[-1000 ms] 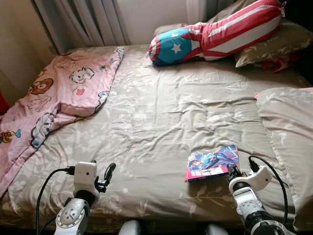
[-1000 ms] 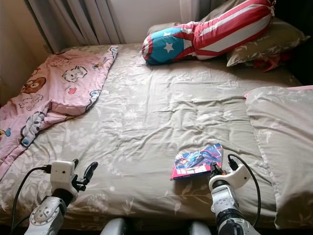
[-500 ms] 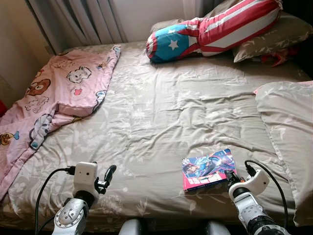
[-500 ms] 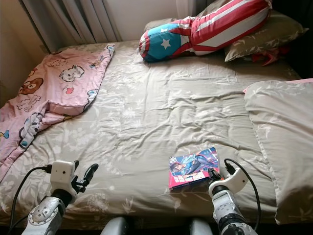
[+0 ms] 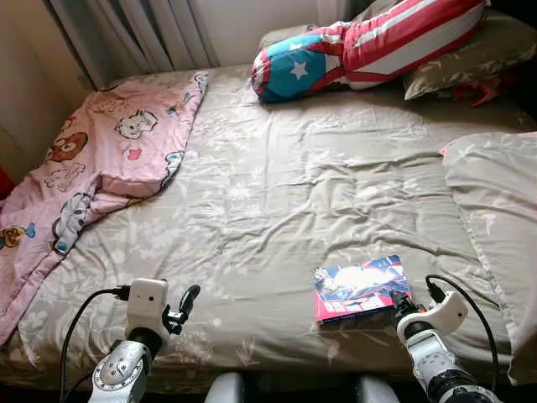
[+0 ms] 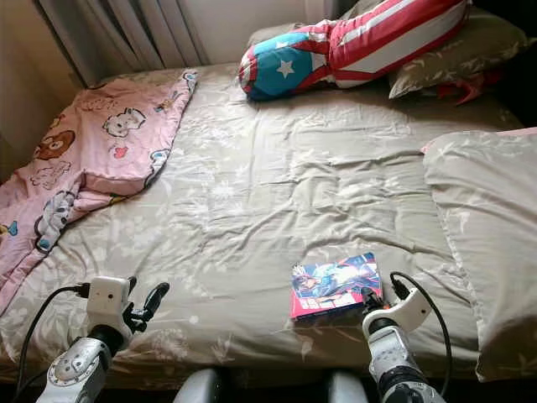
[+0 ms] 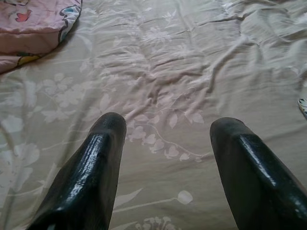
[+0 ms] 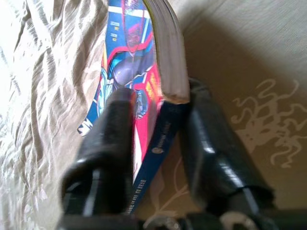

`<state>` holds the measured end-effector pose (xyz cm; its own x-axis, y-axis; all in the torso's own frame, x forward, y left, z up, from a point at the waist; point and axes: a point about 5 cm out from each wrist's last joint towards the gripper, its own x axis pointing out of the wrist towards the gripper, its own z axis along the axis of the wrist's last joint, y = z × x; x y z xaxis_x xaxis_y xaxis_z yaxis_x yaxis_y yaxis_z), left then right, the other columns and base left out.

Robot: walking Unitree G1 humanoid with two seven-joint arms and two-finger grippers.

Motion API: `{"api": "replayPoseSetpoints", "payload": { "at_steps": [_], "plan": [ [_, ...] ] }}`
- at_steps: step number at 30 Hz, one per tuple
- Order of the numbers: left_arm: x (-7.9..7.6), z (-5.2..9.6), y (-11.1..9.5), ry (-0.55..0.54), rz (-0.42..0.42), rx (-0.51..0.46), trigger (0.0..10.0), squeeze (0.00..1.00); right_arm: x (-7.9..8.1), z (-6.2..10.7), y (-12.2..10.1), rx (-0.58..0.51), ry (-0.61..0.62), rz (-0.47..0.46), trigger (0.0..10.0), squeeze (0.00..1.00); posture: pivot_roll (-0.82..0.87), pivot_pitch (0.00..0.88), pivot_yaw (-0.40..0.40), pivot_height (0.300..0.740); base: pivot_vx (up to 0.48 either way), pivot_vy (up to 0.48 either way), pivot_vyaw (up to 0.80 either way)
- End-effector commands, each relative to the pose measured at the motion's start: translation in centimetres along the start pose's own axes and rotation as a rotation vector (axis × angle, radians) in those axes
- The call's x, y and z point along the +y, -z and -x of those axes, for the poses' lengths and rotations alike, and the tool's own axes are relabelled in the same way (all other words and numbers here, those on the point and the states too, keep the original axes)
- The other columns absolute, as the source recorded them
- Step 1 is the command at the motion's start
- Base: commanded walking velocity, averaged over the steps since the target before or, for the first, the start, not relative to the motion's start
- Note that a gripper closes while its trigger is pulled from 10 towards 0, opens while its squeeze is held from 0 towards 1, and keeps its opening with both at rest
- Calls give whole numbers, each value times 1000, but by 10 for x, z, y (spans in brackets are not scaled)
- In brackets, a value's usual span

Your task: Clean up the room

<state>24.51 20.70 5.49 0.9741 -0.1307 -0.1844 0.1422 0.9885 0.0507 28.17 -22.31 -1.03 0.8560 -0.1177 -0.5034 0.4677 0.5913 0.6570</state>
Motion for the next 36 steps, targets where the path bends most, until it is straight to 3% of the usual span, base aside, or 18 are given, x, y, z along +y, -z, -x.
{"api": "replayPoseSetpoints", "payload": {
  "at_steps": [1, 2, 3, 5, 6, 16, 25, 32, 36],
  "plan": [
    [4, 2, -4, 0, -27, 1, 10000, 0, -4, 0, -3, -16, 38, 0, 10000, 694, 54, 114, 125, 638, 0, 0, 0],
    [4, 2, -4, 0, -27, 0, 10000, 0, -5, 1, -4, -20, 46, -6, 10000, 694, 54, 114, 125, 638, 0, 0, 0],
    [3, 2, -4, 1, -26, 0, 10000, 0, -6, 1, -7, -30, 54, -11, 10000, 314, 54, 114, 125, 638, 0, 0, 0],
    [3, 1, -4, 3, -25, -1, 10000, 0, -8, 1, -10, -43, 64, -14, 10000, 298, 53, 114, 125, 638, 0, 0, 0],
    [3, 1, -4, 3, -24, -1, 10000, 0, -10, 1, -12, -48, 71, -16, 10000, 0, 53, 114, 125, 638, 0, 0, 0],
    [0, -3, -3, 5, -19, -1, 10000, 0, -15, 3, -12, -49, 97, -6, 10000, 0, 42, 107, 121, 638, 0, 0, 0],
    [-3, -10, 3, -8, 7, 14, 10000, 0, -32, 13, 15, 7, 119, 87, 10000, 0, 18, 80, 96, 638, 0, 0, 0],
    [-3, -14, 28, -71, 63, 95, 10000, 0, -43, 26, 33, -5, 75, 337, 10000, 0, -19, 40, 69, 638, 0, 0, 0],
    [-6, -19, 47, -101, 117, 167, 10000, 0, -48, 31, 39, 1, 84, 470, 10000, 0, -43, 1, 44, 661, 0, 0, 0]
  ]
}}
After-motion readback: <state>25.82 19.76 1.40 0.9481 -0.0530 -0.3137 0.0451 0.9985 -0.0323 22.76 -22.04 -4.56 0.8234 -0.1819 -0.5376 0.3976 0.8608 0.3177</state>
